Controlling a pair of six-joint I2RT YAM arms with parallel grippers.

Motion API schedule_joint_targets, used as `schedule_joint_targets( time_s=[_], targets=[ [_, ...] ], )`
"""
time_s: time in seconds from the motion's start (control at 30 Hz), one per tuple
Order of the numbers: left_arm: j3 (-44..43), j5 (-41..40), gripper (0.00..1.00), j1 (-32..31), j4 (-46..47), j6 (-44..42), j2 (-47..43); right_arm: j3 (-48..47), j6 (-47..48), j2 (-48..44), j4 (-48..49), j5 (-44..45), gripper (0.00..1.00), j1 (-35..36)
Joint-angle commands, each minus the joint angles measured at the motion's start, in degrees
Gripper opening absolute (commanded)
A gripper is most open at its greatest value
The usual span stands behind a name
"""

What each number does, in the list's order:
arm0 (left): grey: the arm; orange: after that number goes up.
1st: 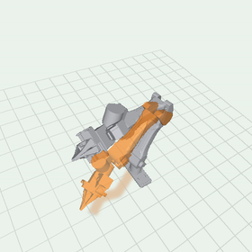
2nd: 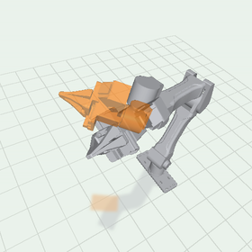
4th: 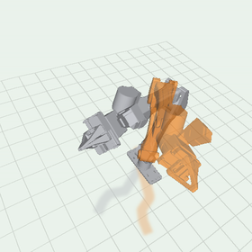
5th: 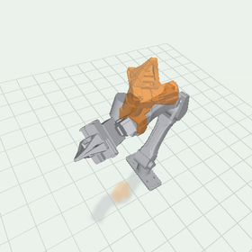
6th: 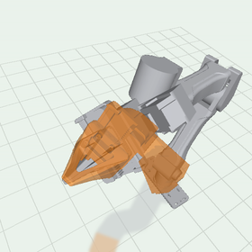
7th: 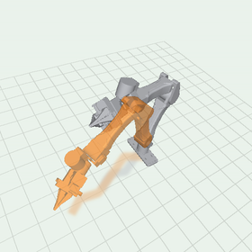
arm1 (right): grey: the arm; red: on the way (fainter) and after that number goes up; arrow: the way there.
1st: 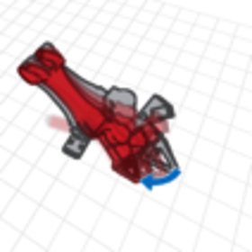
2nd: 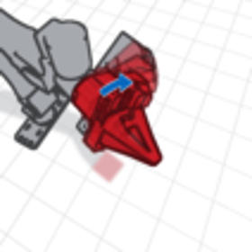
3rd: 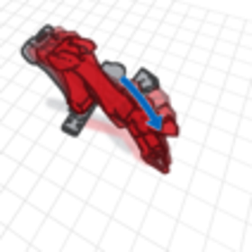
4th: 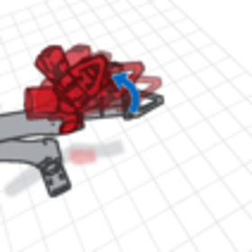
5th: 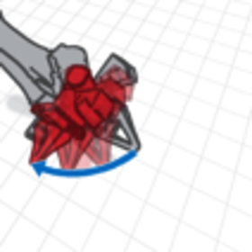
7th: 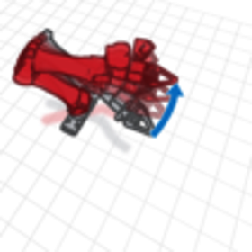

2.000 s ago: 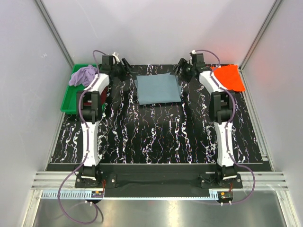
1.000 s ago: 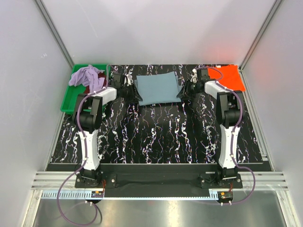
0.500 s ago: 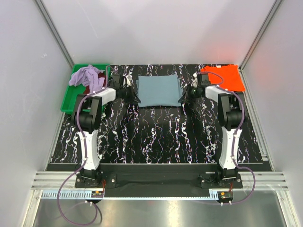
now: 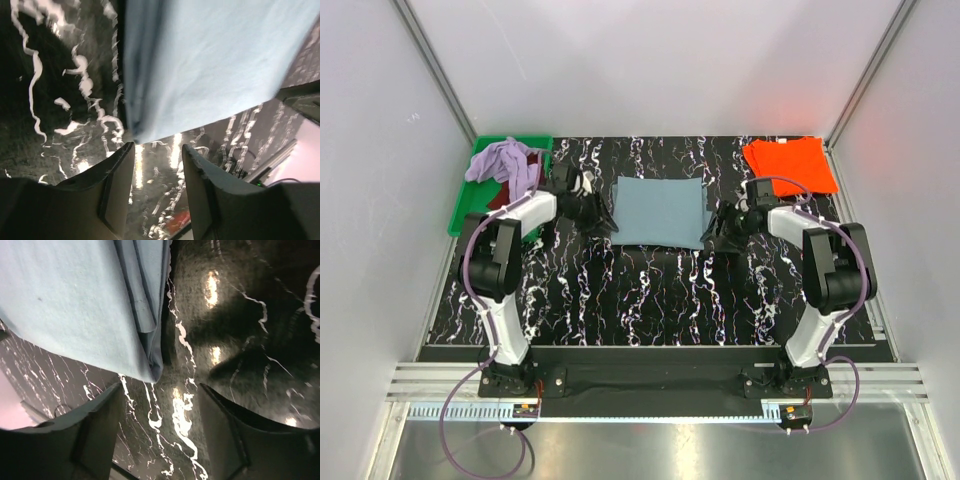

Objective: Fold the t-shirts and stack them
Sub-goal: Neatly place the folded tshirt to the corner

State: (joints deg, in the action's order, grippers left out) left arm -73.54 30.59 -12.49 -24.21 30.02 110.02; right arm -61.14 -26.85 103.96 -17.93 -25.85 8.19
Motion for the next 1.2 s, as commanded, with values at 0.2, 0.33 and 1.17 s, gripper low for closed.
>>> schedule_joint_targets(
  time_s=[0.2,0.33,1.17],
  targets=[
    [-24.4,8.3,0.48,0.6,1.7,4.0,9.7,-7.7,-5.1,-3.1,0.7,8.6,0.75,0.3],
    [-30.0,12.3,0.47,0.6,7.3,6.2,16.4,-13.6,-4.1,2.3,-0.4,12.2,0.75,1.8],
    [-29.9,15.9,0.5,4.6,9.5,4.3,17.4,-22.1,-0.2,14.3,0.6,22.8,0.76,6.7]
  ],
)
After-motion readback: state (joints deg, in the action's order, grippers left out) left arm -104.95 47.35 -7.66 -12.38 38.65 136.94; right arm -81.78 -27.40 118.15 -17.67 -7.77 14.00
